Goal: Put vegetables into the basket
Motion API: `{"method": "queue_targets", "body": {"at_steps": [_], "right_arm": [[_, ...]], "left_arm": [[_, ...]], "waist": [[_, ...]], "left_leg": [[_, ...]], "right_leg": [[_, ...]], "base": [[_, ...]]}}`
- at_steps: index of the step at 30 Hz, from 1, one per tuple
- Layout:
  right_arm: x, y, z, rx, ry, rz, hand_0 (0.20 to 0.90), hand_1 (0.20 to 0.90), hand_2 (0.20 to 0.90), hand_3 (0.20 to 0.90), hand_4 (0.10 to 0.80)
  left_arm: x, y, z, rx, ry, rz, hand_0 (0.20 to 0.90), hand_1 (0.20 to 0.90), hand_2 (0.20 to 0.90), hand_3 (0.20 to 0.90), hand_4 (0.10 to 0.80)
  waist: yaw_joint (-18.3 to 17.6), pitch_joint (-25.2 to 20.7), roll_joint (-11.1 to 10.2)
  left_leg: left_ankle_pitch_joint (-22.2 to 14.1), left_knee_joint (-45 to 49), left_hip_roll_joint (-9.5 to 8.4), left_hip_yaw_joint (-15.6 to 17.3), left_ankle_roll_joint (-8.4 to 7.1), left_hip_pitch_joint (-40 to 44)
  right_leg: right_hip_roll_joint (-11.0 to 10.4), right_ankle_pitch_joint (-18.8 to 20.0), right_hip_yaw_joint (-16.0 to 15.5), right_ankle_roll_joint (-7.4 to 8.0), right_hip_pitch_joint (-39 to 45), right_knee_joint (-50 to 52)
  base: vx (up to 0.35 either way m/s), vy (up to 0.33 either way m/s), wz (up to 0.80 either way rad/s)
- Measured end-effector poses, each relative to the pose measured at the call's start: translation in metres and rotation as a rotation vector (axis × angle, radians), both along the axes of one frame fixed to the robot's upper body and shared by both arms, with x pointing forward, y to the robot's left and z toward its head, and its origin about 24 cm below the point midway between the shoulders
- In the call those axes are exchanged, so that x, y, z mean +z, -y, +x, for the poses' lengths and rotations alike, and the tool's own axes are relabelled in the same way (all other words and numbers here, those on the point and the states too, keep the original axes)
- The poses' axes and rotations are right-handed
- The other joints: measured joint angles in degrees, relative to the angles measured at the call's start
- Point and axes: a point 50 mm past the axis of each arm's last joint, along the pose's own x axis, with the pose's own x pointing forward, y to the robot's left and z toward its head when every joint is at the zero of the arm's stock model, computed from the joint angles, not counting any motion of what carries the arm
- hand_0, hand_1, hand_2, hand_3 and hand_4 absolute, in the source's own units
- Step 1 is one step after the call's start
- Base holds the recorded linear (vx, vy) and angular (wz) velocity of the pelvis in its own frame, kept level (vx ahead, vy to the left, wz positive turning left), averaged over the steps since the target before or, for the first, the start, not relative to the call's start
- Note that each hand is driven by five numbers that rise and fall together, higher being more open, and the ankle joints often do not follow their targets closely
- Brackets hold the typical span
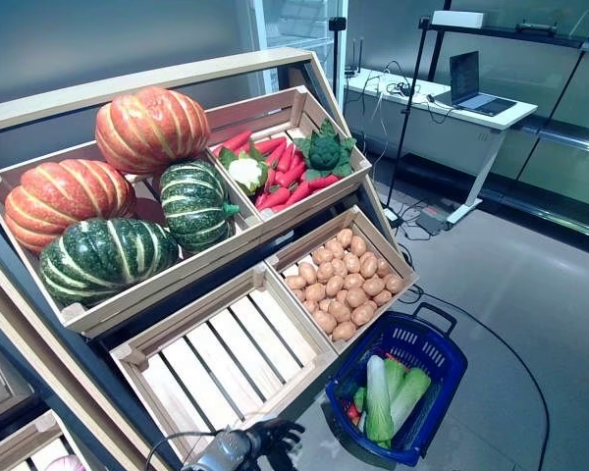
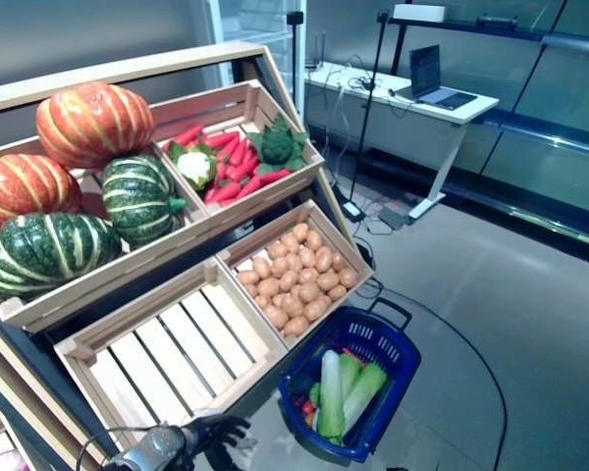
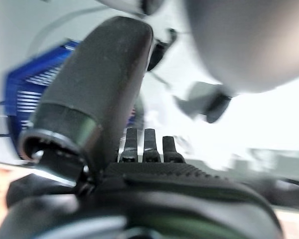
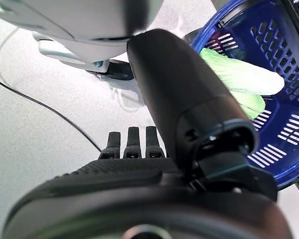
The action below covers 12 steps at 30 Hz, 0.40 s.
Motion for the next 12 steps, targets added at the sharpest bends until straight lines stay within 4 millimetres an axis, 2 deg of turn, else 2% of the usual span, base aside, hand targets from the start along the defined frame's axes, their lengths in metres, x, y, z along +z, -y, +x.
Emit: {"method": "queue_targets", "body": {"at_steps": [3, 12], "right_arm": [[0.0, 0.0, 0.002, 0.006, -0.001, 0.0, 0.9, 0.9, 0.9, 0.9, 0.8], [0.001, -0.002, 0.007, 0.006, 0.01, 0.005, 0.9, 0.9, 0.9, 0.9, 0.8]], "left_arm": [[-0.006, -0.009, -0.011, 0.034, -0.012, 0.068, 0.9, 0.9, 0.9, 0.9, 0.8], [-0.01, -0.011, -0.018, 0.139, 0.002, 0.13, 0.9, 0.9, 0.9, 0.9, 0.8]], "waist": [[0.21, 0.03, 0.07], [0.87, -0.01, 0.72]], "left_leg": [[0.0, 0.0, 0.0, -0.03, 0.0, -0.04], [-0.01, 0.01, 0.0, -0.16, 0.0, 0.02]], "right_leg": [[0.0, -0.07, -0.03, -0.12, -0.1, -0.01], [0.0, -0.13, -0.22, -0.21, 0.01, -0.03]], "base": [[-0.01, -0.001, 0.0], [0.0, 0.0, 0.0]]}}
